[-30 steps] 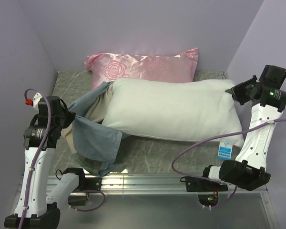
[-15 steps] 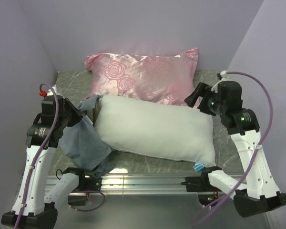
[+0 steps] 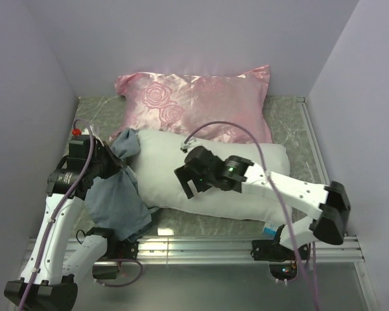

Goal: Remove the pillowcase from the pillow

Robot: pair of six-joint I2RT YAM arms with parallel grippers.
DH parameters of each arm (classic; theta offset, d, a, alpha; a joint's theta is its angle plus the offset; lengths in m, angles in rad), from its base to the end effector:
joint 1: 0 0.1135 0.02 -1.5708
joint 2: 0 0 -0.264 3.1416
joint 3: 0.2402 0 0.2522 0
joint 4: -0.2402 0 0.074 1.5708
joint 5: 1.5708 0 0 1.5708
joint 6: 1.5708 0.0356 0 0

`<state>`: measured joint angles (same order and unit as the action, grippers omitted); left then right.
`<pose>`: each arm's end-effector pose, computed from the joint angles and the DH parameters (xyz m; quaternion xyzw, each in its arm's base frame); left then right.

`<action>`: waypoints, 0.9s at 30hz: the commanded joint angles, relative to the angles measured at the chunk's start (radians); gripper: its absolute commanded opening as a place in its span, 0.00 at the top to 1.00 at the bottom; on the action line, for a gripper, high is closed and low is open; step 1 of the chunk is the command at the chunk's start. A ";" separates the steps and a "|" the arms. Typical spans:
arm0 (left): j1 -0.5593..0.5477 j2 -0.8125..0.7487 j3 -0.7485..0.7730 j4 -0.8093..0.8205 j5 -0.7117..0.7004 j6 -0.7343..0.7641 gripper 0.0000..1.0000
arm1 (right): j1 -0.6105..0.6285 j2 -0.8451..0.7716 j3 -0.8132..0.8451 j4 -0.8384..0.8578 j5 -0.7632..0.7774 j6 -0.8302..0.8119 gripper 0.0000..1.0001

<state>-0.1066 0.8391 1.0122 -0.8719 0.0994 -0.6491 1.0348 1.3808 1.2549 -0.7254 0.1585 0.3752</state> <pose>0.1571 -0.0204 0.3408 -0.2224 0.8779 -0.1975 0.3754 0.1543 0.2487 0.3194 -0.2758 0.8918 0.1710 0.3153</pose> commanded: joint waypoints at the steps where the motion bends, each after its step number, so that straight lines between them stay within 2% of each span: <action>1: -0.005 0.002 -0.012 0.053 0.037 0.009 0.99 | 0.039 0.104 -0.008 0.029 0.144 -0.002 0.00; 3: -0.007 0.002 -0.015 0.053 0.028 0.008 0.99 | 0.039 0.181 -0.003 0.012 0.206 0.022 0.02; 5: -0.007 0.006 -0.008 0.036 0.005 0.006 0.99 | 0.038 0.222 0.035 -0.034 0.266 0.045 0.20; 6: -0.007 0.008 -0.006 0.030 -0.027 0.006 0.99 | 0.033 0.224 0.055 -0.090 0.326 0.066 0.43; 7: -0.007 0.008 -0.004 0.021 -0.047 -0.001 0.99 | 0.028 0.216 0.101 -0.120 0.354 0.079 0.90; 8: -0.007 0.006 -0.004 0.016 -0.055 -0.006 0.99 | 0.007 0.186 0.130 -0.149 0.374 0.090 1.00; 12: -0.007 -0.018 -0.024 0.014 -0.098 -0.030 1.00 | -0.077 0.080 0.311 -0.297 0.388 0.123 1.00; 13: -0.007 -0.020 -0.030 0.013 -0.148 -0.041 1.00 | -0.093 0.048 0.396 -0.319 0.391 0.126 1.00; 19: -0.005 -0.041 -0.095 0.014 -0.221 -0.078 1.00 | -0.171 0.015 0.702 -0.497 0.426 0.151 1.00; 27: -0.002 -0.045 -0.123 0.005 -0.293 -0.121 1.00 | -0.327 -0.038 0.738 -0.529 0.406 0.149 1.00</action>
<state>-0.1116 0.7998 0.8917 -0.8700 -0.1299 -0.7383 0.7521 1.3979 1.9450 -1.2861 0.5083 0.5014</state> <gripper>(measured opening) 0.022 0.037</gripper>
